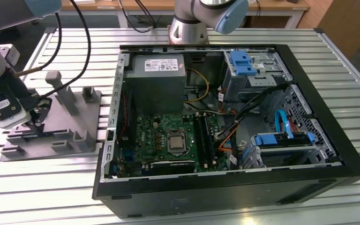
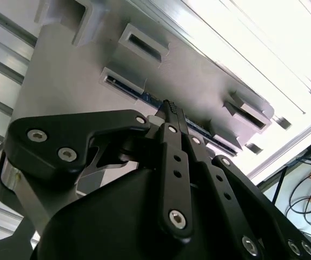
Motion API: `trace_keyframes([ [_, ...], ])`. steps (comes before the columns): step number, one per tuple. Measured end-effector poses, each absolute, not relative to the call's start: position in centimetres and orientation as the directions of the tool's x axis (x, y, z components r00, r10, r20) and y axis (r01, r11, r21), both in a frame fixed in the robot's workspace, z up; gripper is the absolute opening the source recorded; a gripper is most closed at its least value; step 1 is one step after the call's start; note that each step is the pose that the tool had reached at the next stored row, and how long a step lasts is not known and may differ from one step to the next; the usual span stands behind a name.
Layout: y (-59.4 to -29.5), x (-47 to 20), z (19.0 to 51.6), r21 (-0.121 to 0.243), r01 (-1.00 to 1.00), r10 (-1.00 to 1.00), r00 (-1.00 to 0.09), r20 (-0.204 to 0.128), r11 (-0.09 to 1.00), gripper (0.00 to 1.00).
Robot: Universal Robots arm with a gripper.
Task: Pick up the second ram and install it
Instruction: 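Pick up the second ram and move it above second insertion slot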
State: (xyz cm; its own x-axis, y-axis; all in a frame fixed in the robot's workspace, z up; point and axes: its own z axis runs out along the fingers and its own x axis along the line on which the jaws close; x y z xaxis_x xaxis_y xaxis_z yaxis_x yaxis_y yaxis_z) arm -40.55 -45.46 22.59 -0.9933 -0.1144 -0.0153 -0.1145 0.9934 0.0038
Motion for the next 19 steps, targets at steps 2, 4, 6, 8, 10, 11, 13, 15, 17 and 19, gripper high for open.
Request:
trace_keyframes([
  [2, -45.46, -40.54, 22.58, 0.004, -0.128, -0.128, -0.992, -0.015, 0.992, 0.1],
  [4, -45.46, -40.54, 22.59, 0.004, -0.143, -0.143, -0.99, -0.015, 0.99, 0.1],
  [6, -45.46, -40.54, 22.58, 0.004, -0.157, -0.157, -0.988, -0.015, 0.988, 0.1],
  [8, -45.46, -40.54, 22.59, 0.004, -0.171, -0.171, -0.985, -0.015, 0.985, 0.1],
  [10, -45.46, -40.54, 22.59, 0.004, -0.185, -0.185, -0.983, -0.015, 0.983, 0.1],
  [11, -45.46, -40.54, 22.59, 0.004, -0.192, -0.192, -0.981, -0.015, 0.981, 0.1],
  [13, -45.46, -40.54, 22.58, 0.004, -0.205, -0.205, -0.979, -0.015, 0.979, 0.1],
  [15, -45.46, -40.54, 22.58, 0.004, -0.217, -0.217, -0.976, -0.015, 0.976, 0.1],
  [17, -45.46, -40.54, 22.59, 0.004, -0.23, -0.23, -0.973, -0.015, 0.973, 0.1],
  [19, -45.46, -40.54, 22.58, 0.004, -0.244, -0.243, -0.97, -0.015, 0.97, 0.1],
])
